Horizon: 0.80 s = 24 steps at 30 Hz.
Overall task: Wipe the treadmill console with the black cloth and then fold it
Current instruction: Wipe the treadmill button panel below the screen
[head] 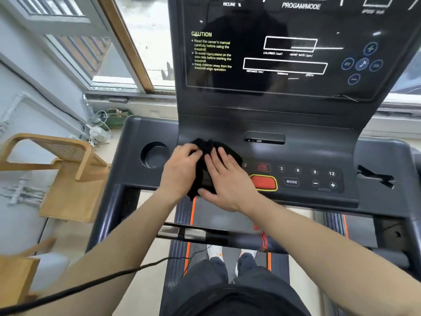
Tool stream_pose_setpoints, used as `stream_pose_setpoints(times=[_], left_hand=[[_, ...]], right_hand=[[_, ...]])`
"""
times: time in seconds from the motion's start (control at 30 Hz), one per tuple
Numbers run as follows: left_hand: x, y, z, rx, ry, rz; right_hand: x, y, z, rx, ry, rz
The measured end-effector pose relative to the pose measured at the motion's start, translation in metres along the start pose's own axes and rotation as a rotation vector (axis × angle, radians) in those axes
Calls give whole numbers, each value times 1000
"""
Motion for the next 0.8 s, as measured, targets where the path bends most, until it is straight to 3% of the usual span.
stream_pose_setpoints(times=[0.13, 0.33, 0.6, 0.7, 0.8], left_hand=[[9, -16, 16, 145, 37, -2], [-18, 21, 6, -29, -55, -78], [-125, 155, 47, -273, -459, -225], [-136, 192, 27, -321, -495, -238], [-129, 194, 2, -266, -430, -282]], right_hand=[[12, -7, 31, -37, -42, 65], [-6, 31, -32, -69, -63, -38], [-36, 142, -144, -642, -110, 76], [-42, 135, -164, -780, -46, 118], [-40, 110, -167, -787, 64, 163]])
Point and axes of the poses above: each hand's wrist, its own z-axis towards the middle knuckle, its own x-axis out of the back of the hand, y = z × x, the point moved 3 cm from there along z, towards the middle knuckle, and after that the axes turned 14 degrees about -z, right-handed, at the moved point
